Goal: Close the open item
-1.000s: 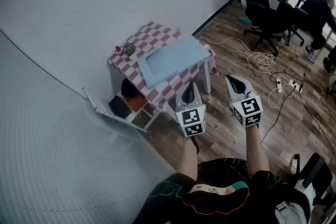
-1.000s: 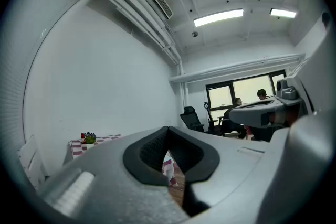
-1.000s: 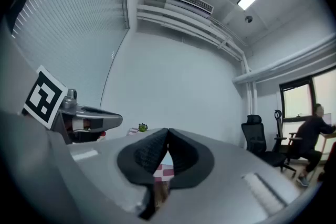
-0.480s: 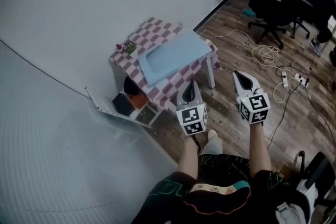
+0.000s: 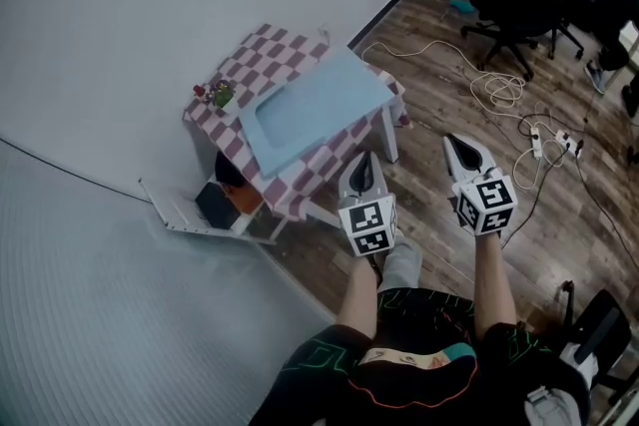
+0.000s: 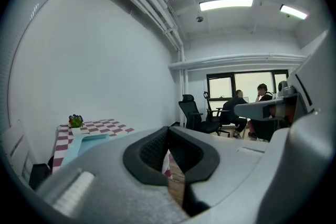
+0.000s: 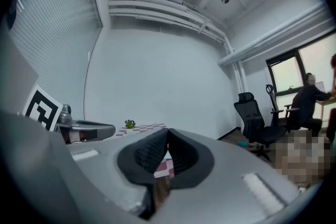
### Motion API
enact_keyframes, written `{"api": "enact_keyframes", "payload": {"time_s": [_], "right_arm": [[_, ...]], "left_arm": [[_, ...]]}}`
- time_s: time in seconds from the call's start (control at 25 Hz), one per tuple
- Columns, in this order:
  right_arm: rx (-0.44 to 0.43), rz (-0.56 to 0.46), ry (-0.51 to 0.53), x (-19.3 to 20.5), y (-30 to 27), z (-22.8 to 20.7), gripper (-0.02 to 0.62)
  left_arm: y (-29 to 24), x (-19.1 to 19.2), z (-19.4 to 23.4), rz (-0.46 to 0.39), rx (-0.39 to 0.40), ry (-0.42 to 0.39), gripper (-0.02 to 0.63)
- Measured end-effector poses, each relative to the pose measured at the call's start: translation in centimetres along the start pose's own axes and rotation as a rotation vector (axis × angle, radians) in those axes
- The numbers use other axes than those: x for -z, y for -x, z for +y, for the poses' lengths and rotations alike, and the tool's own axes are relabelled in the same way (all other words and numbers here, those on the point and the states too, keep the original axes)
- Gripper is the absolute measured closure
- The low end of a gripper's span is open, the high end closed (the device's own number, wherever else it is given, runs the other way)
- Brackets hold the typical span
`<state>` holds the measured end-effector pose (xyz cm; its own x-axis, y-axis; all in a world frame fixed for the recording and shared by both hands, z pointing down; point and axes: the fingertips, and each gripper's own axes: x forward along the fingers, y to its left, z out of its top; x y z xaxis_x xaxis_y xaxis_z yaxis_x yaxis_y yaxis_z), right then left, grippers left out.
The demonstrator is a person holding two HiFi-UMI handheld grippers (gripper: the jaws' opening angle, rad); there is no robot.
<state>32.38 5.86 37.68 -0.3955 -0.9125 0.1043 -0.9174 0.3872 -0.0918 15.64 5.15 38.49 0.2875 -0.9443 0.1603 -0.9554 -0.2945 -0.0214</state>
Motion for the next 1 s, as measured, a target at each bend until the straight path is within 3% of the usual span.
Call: {"api": "enact_keyframes", "payload": {"time_s": [0.4,0.8,1.0], "right_arm": [[-0.066,0.186,-0.059,7.3,-11.8,-0.9,0.592],[-0.065,0.313,-0.058,10.5,-22.0,-3.3,0.592],[-0.053,0.363,-0.054,12.4,-24.4,-3.5,0.592]], "left_arm": [[-9.0,8.4,5.6,0.205,-0.038,0.120,0.597],[-18.6,11.9,9.3,0.294,-0.021,0.207,0.597],[-21.2,13.4,10.0,0.317,-0.014,0.234,0.597]]}}
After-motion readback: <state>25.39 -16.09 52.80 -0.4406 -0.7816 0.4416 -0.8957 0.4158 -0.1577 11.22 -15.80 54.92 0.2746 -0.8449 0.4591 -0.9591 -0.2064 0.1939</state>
